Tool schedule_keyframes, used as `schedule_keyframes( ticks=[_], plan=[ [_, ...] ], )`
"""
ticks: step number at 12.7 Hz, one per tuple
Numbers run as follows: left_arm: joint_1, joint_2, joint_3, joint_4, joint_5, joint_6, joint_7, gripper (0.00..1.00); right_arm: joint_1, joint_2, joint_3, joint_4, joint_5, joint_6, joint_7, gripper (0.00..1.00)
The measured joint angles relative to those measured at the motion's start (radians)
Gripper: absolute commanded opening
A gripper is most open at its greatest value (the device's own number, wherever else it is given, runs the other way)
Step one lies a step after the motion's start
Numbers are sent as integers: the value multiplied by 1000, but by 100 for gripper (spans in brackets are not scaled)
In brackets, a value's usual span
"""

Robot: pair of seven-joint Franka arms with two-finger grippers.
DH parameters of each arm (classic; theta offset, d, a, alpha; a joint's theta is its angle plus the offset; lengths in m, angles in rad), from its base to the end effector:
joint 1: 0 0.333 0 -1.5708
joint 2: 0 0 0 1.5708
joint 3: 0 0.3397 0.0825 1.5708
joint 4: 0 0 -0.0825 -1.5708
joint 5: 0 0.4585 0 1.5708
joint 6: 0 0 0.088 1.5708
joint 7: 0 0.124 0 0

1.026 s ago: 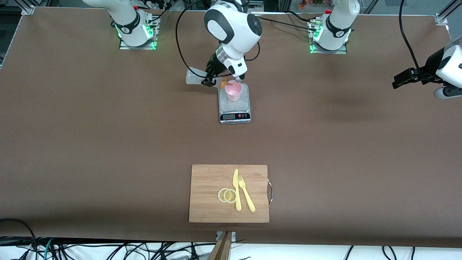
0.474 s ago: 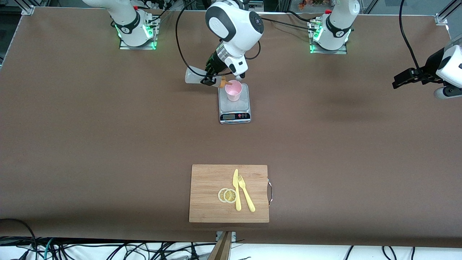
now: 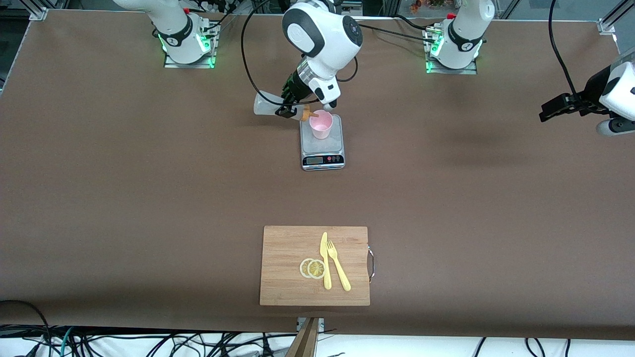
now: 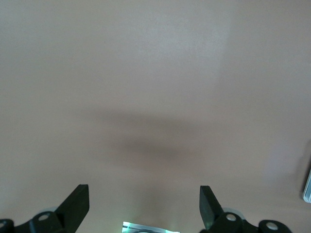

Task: Add sauce to pink cup with both arms
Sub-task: 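Tilt the bottle nozzle over the pink cup with the right gripper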

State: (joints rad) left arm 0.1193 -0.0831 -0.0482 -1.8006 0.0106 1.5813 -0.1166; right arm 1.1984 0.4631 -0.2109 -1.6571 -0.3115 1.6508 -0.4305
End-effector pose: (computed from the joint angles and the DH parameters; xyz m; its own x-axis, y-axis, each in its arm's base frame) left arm 0.5885 0.0424 0.5581 0.9734 0.1865 -0.1333 0.1841 -0.9824 -0.0302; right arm 0.3984 0.5591 0.2950 0.0849 0.8285 -0.5535 0.9912 -0.0136 0.1317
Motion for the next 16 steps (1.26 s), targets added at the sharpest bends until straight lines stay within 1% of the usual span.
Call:
schedule_keyframes(
  ticks=[10, 14, 16],
  plan=[
    [0, 2, 1, 0, 0, 0, 0, 100, -11, 0, -14, 1, 5, -5, 0, 0],
    [0, 2, 1, 0, 0, 0, 0, 100, -86, -2, -18, 5, 120, 1, -44, 0],
    [0, 2, 1, 0, 0, 0, 0, 100, -124, -9, -23, 9, 188, 39, -65, 0]
  ],
)
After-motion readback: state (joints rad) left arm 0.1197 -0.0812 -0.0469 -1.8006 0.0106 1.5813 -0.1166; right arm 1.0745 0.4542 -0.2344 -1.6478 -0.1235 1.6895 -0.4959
